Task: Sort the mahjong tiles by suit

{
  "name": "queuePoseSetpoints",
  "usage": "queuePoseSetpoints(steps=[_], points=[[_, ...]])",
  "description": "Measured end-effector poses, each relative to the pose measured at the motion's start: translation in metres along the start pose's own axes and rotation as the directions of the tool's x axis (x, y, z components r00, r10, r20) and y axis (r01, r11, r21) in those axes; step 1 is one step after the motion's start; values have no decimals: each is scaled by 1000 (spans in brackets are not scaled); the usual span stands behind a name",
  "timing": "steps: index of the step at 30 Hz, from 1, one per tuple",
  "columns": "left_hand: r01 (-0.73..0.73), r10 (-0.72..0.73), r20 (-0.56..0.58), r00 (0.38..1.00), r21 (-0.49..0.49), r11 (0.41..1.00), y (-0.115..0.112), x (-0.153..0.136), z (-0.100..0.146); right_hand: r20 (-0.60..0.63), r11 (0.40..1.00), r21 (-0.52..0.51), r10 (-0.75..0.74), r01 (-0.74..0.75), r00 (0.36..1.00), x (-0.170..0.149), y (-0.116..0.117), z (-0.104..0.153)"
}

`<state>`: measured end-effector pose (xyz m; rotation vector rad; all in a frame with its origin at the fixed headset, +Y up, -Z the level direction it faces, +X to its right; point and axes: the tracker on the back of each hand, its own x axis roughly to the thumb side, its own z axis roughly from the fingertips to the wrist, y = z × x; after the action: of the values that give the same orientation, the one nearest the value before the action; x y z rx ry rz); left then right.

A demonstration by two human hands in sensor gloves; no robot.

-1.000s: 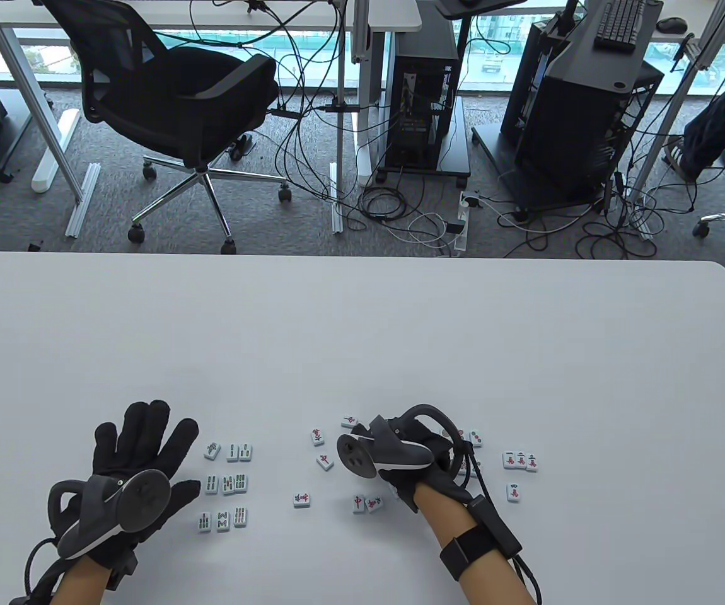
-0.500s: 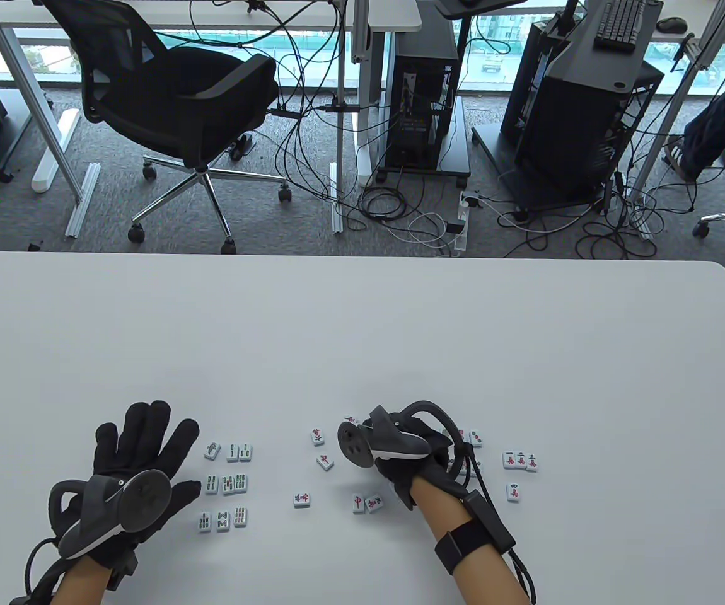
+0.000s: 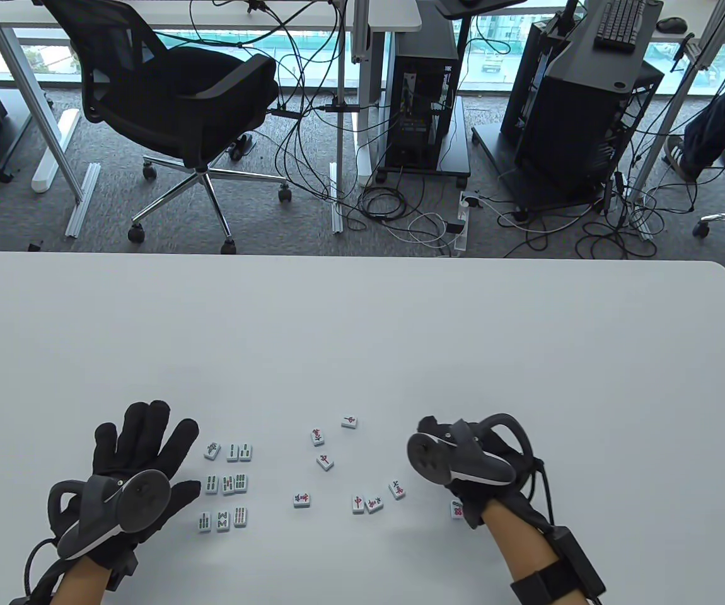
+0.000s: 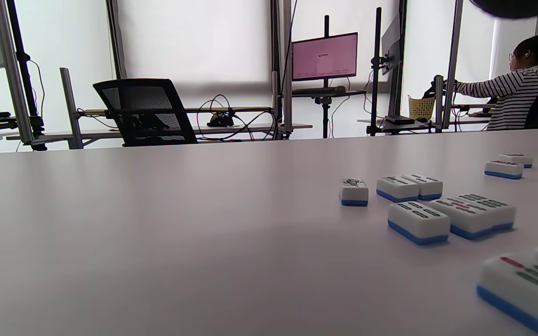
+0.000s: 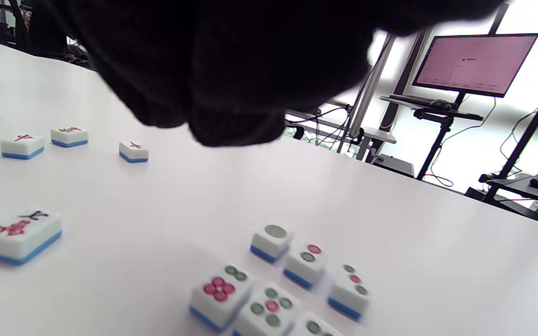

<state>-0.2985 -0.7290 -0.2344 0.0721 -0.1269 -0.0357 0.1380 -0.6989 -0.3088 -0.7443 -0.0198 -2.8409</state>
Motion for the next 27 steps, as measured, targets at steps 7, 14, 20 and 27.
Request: queuePoseSetpoints(steps=[7,14,20,27], points=[[30,-30,-2,1000,-7,1000,-1,4,0,-148,987,156,-26,49,989,-49,31,67],[31,-31,1,1000,14,999,2,7,1,-194,969,237,-21,68,981,-59,67,92],[35,-35,-1,999,7,999,2,7,1,-189,963,265,7,44,982,-55,81,95],[27,-27,-5,1000,9,1000,3,6,1,-218,954,292,-4,69,976,-54,76,96]])
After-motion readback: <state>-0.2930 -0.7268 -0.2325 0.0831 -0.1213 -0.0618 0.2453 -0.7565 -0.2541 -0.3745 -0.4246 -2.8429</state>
